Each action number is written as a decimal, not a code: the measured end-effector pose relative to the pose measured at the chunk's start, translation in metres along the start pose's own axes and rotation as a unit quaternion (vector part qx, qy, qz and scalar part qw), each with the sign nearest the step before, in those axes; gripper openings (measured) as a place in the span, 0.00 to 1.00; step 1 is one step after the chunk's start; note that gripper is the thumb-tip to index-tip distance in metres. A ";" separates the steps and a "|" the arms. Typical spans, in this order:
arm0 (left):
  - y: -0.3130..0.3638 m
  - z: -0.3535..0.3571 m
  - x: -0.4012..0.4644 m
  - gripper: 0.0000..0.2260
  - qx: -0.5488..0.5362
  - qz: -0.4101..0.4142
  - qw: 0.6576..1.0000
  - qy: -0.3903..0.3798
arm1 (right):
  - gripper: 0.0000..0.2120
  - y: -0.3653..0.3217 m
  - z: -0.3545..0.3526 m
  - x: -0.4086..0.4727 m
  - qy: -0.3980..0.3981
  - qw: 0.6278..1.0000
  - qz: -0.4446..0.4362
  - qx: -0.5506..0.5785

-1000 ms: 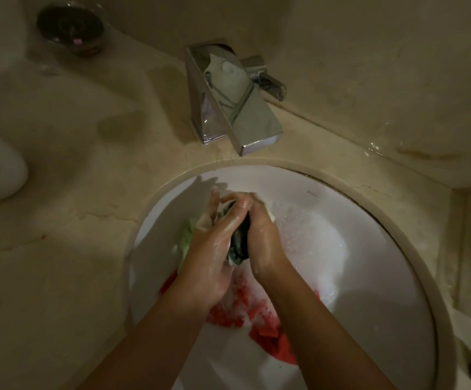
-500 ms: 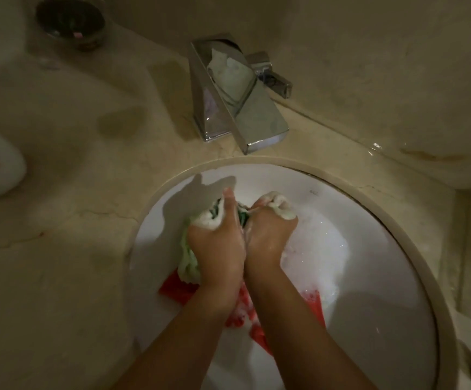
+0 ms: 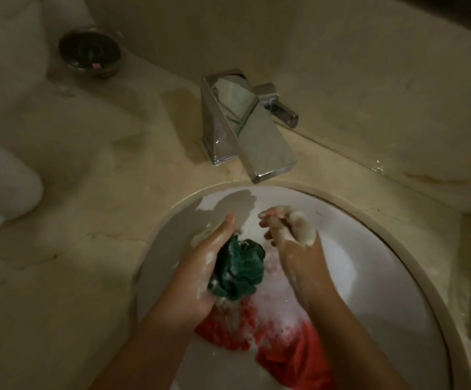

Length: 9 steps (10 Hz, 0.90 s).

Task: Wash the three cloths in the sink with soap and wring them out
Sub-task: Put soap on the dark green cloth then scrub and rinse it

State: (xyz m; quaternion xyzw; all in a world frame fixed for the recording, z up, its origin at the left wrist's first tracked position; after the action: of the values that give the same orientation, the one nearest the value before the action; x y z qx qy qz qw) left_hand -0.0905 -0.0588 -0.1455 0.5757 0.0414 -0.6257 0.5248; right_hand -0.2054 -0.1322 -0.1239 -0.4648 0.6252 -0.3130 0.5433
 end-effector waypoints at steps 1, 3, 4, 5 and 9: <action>0.005 0.005 -0.011 0.24 -0.022 -0.023 0.998 -0.047 | 0.10 -0.045 -0.008 0.003 0.029 0.994 -0.110 -0.005; 0.012 0.001 -0.008 0.29 0.045 0.053 0.996 -0.051 | 0.12 -0.108 -0.012 0.013 0.093 0.967 -0.225 -0.074; 0.022 -0.003 -0.008 0.20 0.155 0.144 0.977 -0.002 | 0.11 -0.127 -0.013 0.025 0.121 0.948 -0.265 -0.131; 0.023 -0.006 -0.008 0.25 0.190 0.154 0.969 0.033 | 0.12 -0.137 -0.015 0.033 0.144 0.929 -0.295 -0.174; 0.023 -0.001 0.000 0.27 0.195 0.186 0.960 0.079 | 0.16 -0.167 -0.012 0.031 0.261 0.754 -0.418 -0.435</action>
State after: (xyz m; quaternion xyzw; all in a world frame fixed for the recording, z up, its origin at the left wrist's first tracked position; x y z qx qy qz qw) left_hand -0.0734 -0.0686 -0.1332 0.7123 -0.1480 -0.4650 0.5044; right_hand -0.1758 -0.2240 0.0164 -0.7658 0.5552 -0.3127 -0.0865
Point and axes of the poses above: each hand's wrist, its own x-axis towards the middle knuckle, its own z-axis out of the palm, y = z × x, the point moved 9 cm from there along x, towards the middle knuckle, and after that the axes turned 9 degrees about y, right-handed, at the moved point
